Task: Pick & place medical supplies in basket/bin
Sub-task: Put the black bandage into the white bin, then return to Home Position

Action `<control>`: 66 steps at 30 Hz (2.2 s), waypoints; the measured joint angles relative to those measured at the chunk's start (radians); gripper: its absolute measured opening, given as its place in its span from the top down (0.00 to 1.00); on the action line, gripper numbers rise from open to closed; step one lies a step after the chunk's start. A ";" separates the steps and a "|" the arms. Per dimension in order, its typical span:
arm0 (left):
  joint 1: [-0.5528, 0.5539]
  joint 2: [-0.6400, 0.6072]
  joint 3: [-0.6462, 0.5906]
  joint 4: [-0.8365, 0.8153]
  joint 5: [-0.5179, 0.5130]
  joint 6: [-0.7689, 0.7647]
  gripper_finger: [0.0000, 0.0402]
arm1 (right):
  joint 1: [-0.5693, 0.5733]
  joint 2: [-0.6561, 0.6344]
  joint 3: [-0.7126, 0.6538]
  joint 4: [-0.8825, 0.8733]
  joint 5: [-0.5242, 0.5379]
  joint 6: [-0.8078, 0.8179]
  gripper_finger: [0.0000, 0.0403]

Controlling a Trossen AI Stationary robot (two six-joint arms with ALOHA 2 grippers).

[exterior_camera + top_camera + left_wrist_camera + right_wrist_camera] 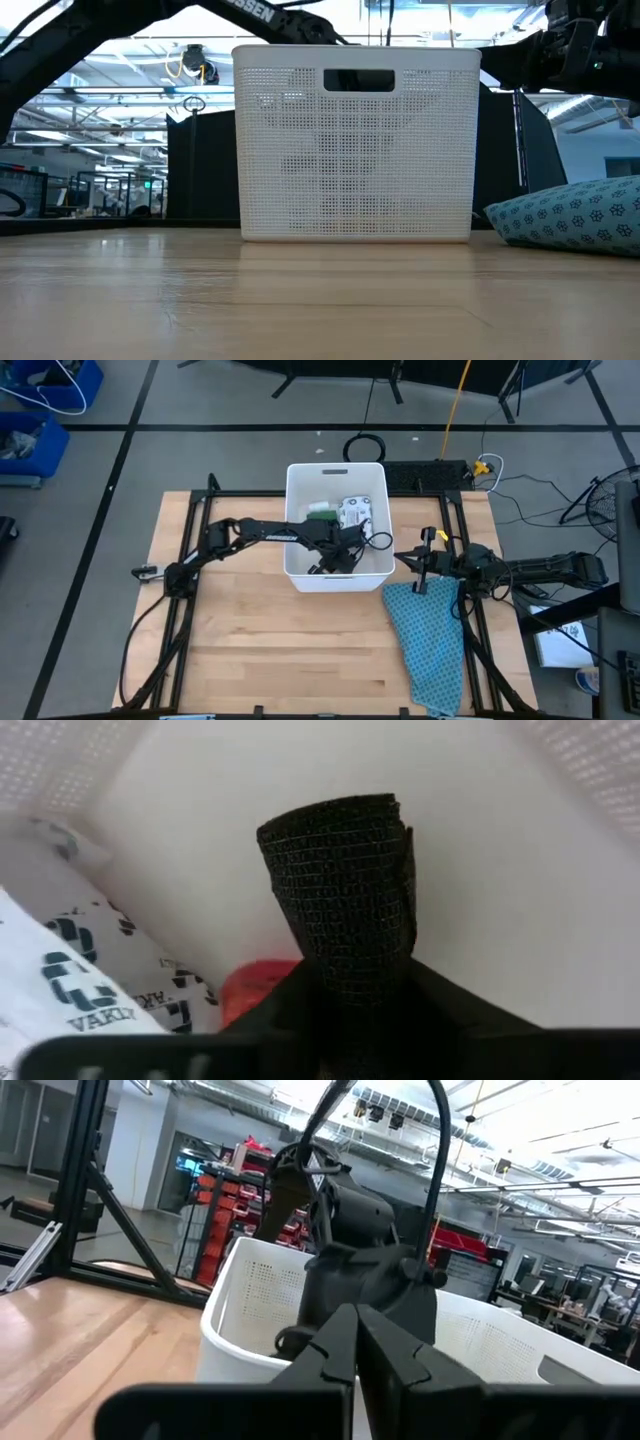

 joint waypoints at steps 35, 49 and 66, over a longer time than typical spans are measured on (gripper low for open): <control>-0.011 -1.000 -0.442 -0.146 0.118 -0.380 0.97 | 0.000 0.000 0.000 0.024 0.000 0.042 1.00; 0.080 -1.767 -1.367 0.696 0.305 -0.624 1.00 | 0.000 0.000 0.000 0.046 -0.003 0.099 1.00; 0.230 -1.835 -1.767 1.235 0.380 -0.881 1.00 | -0.021 -0.002 0.000 0.041 -0.003 0.228 1.00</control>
